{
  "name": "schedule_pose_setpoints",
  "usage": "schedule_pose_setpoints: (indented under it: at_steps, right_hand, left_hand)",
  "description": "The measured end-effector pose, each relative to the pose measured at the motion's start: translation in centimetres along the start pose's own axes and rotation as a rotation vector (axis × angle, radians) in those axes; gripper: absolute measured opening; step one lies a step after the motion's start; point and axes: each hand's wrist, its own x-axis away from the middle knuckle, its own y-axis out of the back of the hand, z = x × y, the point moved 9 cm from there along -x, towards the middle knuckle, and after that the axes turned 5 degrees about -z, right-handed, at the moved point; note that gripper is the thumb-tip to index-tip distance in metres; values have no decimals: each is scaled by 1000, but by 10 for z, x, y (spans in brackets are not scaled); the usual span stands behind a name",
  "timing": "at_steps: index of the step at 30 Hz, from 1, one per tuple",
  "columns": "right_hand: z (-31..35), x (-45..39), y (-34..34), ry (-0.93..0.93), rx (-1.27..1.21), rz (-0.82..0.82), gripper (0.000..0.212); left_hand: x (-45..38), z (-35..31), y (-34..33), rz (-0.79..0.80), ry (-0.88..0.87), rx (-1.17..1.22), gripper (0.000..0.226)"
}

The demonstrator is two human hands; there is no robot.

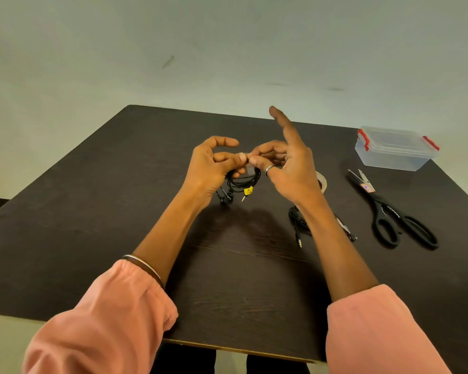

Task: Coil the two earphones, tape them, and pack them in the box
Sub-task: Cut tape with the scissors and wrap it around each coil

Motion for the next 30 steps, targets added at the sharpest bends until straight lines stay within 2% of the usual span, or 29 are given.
schedule_pose_setpoints:
  at_steps: [5,12,17,19,23,24,30]
  right_hand:
    - [0,1,-1,7,17,48,93]
    - [4,2,-6,53,202,135,91]
    - [10,1,-1,65,107,54,91]
    - [9,1,0,58,59,24,83]
    - [6,1,-8,147,175,43,35]
    - [5,2,-11,168,215,63,28]
    - [-6,-1,-17,86,321,145,16]
  left_hand:
    - [1,-6,-4,42,-71,-54,26]
    - [3,-12,-7,40,-177,-178,24]
    - [1,-11,-3,4,-164,-117,25]
    - [0,-11,0,-6,-158,-96,25]
    - [1,-12,0,-7,-167,-99,24]
    - [1,-12,0,-9,-173,-109,24]
    - [4,-19,-3,10,-277,-267,22]
